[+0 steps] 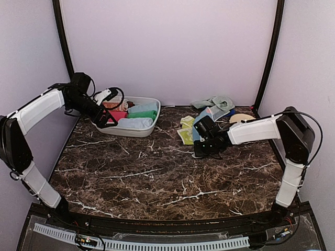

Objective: Roll the towels
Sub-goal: Pick up the towel from the towel pile, then pass from the right arm to the left

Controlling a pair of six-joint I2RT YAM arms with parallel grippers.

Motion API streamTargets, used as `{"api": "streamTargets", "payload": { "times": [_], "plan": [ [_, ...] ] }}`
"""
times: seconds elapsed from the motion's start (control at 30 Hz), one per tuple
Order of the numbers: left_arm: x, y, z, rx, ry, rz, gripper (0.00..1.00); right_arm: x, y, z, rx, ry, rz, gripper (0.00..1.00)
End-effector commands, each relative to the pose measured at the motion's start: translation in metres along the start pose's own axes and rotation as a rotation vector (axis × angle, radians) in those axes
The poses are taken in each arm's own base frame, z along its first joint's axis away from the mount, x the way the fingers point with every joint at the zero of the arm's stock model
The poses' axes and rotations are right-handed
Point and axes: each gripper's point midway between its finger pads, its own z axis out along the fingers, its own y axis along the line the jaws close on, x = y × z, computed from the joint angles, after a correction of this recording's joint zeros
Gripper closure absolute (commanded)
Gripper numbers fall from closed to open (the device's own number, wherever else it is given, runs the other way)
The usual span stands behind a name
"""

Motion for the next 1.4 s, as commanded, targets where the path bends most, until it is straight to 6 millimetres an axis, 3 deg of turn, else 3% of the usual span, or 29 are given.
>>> {"api": "streamTargets", "payload": {
  "times": [0.0, 0.17, 0.3, 0.37, 0.5, 0.7, 1.0, 1.23, 1.37],
  "plan": [
    [-0.022, 0.010, -0.033, -0.143, -0.096, 0.029, 0.01, -0.073, 0.025, -0.060, -0.088, -0.162, -0.013, 1.00],
    [-0.027, 0.016, -0.041, -0.197, -0.118, 0.017, 0.01, -0.138, 0.065, -0.142, -0.295, -0.317, -0.007, 1.00],
    [-0.020, 0.017, -0.035, -0.200, -0.105, 0.014, 0.01, -0.168, 0.110, -0.203, -0.458, -0.385, -0.086, 1.00],
    [-0.014, 0.002, -0.031, -0.133, -0.110, 0.040, 0.01, -0.176, 0.132, -0.228, -0.525, -0.406, -0.113, 1.00],
    [-0.012, -0.045, -0.036, 0.081, -0.167, 0.084, 0.01, -0.176, 0.156, -0.254, -0.700, -0.447, -0.069, 1.00],
    [-0.012, -0.084, -0.042, 0.242, -0.204, 0.127, 0.01, -0.155, 0.191, -0.236, -0.885, -0.386, -0.037, 1.00],
    [-0.010, -0.137, -0.012, 0.385, -0.152, 0.181, 0.01, -0.143, 0.224, -0.216, -0.986, -0.330, 0.020, 1.00],
    [-0.039, -0.126, 0.006, 0.206, -0.220, 0.223, 0.01, -0.141, 0.235, -0.192, -1.040, -0.310, 0.224, 1.00],
    [-0.055, -0.116, 0.010, 0.139, -0.253, 0.229, 0.08, -0.139, 0.250, -0.189, -1.055, -0.310, 0.257, 1.00]
  ]
}}
